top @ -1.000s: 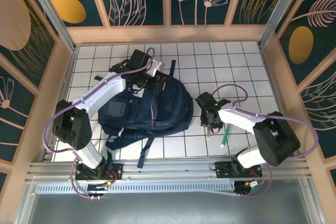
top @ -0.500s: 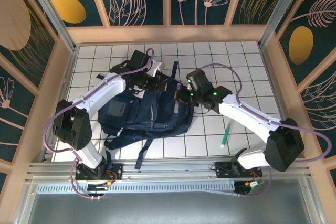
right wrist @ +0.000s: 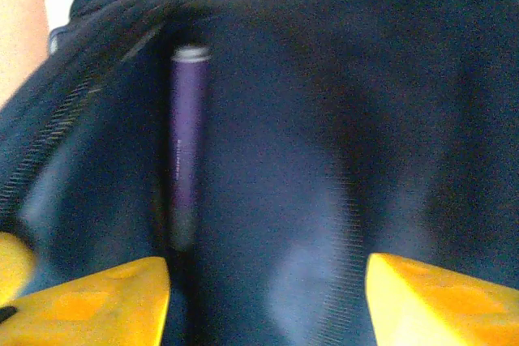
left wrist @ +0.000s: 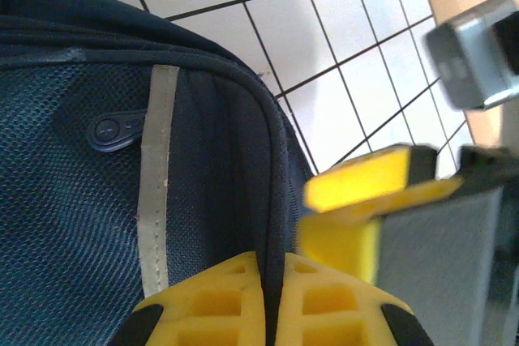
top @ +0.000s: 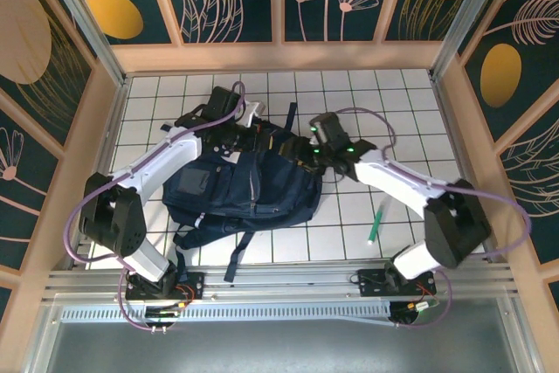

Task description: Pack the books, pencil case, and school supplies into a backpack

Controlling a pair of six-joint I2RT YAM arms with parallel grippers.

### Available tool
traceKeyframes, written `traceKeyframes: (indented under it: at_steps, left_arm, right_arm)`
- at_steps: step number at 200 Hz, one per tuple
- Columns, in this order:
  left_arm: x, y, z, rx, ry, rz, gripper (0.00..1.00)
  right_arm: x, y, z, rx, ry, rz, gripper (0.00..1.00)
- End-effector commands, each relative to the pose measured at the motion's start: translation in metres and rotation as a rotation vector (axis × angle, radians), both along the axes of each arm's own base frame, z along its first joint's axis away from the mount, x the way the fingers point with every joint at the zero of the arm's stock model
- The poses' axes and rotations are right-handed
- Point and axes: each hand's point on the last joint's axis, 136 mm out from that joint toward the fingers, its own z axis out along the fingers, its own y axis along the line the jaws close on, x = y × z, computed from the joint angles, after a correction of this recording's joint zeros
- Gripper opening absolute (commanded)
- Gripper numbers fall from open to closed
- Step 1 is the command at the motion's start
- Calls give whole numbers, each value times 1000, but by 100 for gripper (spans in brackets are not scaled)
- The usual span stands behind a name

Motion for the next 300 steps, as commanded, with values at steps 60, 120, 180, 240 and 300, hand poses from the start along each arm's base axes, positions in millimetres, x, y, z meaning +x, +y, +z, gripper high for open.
traceKeyframes:
  at_steps: [60, 120, 180, 240, 300]
  left_arm:
    - [5, -12, 20, -97, -31, -11, 0]
    - [4, -12, 17, -94, -28, -11, 0]
    - [3, -12, 16, -92, -19, -17, 0]
    - [1, -19, 20, -129, 9, -46, 0]
    - [4, -20, 28, -149, 4, -32, 0]
  right_arm:
    - [-97, -234, -83, -508, 312, -604, 79]
    - [-140, -226, -148, -425, 483, -615, 59]
    - [-88, -181, -86, -304, 274, -474, 6]
    - [-24, -11, 39, 74, 19, -75, 5]
    - [9, 85, 15, 120, 9, 110, 48]
